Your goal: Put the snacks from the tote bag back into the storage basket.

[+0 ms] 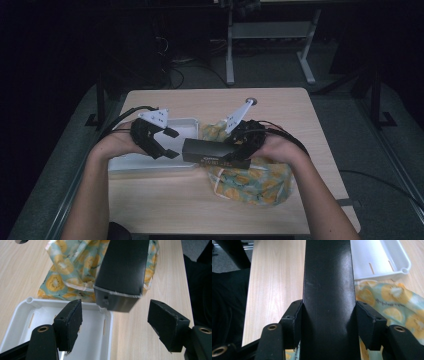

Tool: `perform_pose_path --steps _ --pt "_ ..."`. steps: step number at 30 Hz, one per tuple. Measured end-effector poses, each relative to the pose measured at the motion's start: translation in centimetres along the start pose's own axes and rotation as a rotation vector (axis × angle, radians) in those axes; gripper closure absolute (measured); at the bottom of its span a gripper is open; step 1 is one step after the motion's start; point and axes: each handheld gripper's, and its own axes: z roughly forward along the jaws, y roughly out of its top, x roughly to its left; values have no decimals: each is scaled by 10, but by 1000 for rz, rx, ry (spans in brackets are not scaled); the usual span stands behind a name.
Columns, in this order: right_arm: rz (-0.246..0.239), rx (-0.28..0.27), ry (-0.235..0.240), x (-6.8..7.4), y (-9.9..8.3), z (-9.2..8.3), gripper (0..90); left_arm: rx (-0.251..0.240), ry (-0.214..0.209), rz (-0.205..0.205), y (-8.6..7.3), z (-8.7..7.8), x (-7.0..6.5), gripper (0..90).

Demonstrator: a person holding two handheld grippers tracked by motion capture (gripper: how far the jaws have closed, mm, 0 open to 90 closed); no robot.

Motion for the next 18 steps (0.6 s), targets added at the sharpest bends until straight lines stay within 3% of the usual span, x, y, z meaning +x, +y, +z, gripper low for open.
perform_pose_path --steps 5,18 --pt "-26 25 2 2 8 5 426 14 -10 16 3 1 -2 272" --pt "-75 55 25 5 21 18 426 134 -11 47 14 25 -14 273"
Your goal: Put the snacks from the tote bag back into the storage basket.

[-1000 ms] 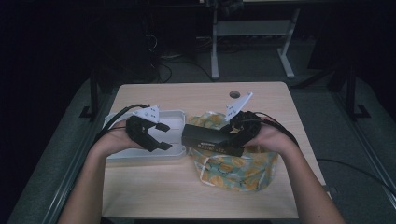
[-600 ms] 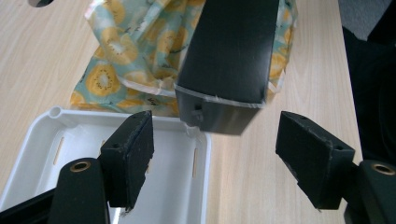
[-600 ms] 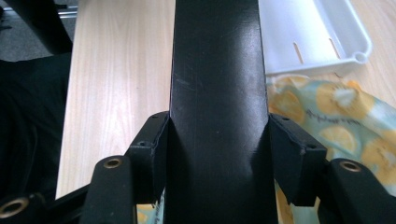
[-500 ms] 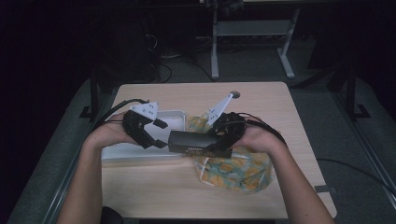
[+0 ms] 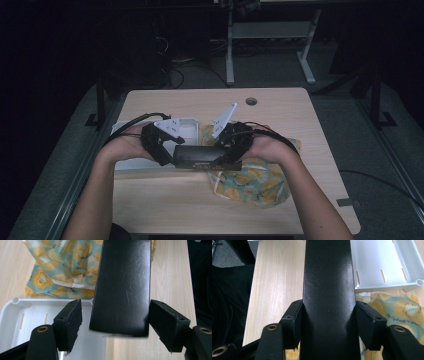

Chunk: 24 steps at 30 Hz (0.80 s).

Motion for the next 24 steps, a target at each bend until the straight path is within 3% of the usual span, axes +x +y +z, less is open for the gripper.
perform_pose_path --steps 9,24 --pt "-25 7 12 1 15 6 426 45 6 35 9 9 -3 282" --pt "-39 14 17 1 20 12 426 47 -28 39 13 15 -5 402"
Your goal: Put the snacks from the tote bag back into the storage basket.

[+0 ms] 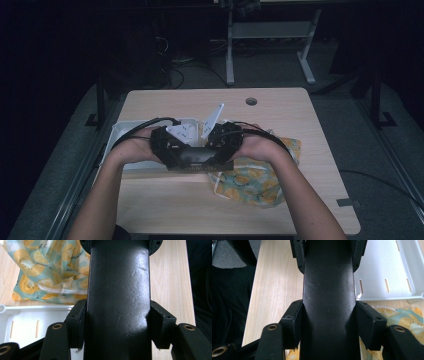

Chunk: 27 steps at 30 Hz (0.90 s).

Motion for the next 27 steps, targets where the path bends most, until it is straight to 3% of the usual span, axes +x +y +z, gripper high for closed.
perform_pose_path --steps 12,17,21,27 --pt "-7 -2 -9 -1 -1 1 407 -1 8 1 2 0 0 429" --pt "30 -27 -29 -3 -5 2 271 -4 54 -9 -2 -6 2 431" --pt "35 -52 -85 -3 -7 0 185 -37 23 -9 -8 -12 5 431" --pt "84 -99 -95 -1 -18 -9 158 -10 28 -21 -16 -14 5 430"
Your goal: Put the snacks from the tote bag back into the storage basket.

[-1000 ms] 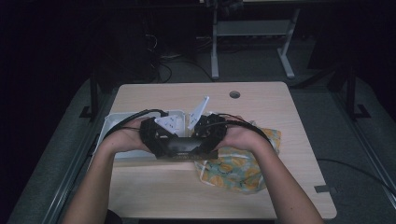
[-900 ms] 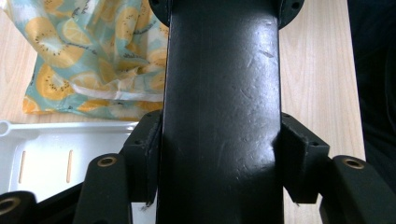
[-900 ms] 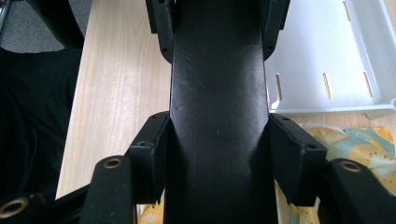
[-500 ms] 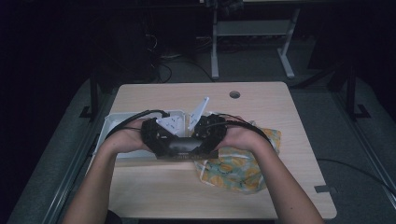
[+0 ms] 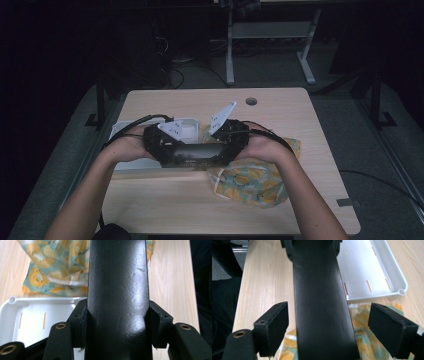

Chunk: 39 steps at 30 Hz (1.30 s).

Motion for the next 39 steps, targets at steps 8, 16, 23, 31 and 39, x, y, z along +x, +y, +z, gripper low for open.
perform_pose_path --steps 8,16,23,31,39 --pt "21 -42 -33 -1 -24 -13 158 -6 20 -26 -10 -6 5 429" --pt "71 -55 -62 5 -57 -24 160 -11 30 -58 -26 -16 10 429" --pt "151 -86 -88 16 -92 -34 159 12 39 -67 -38 -21 14 428" --pt "231 -92 -131 33 -128 -45 158 26 54 -92 -54 -24 21 429" --pt "301 -134 -187 59 -157 -60 158 58 60 -96 -66 -23 27 428"
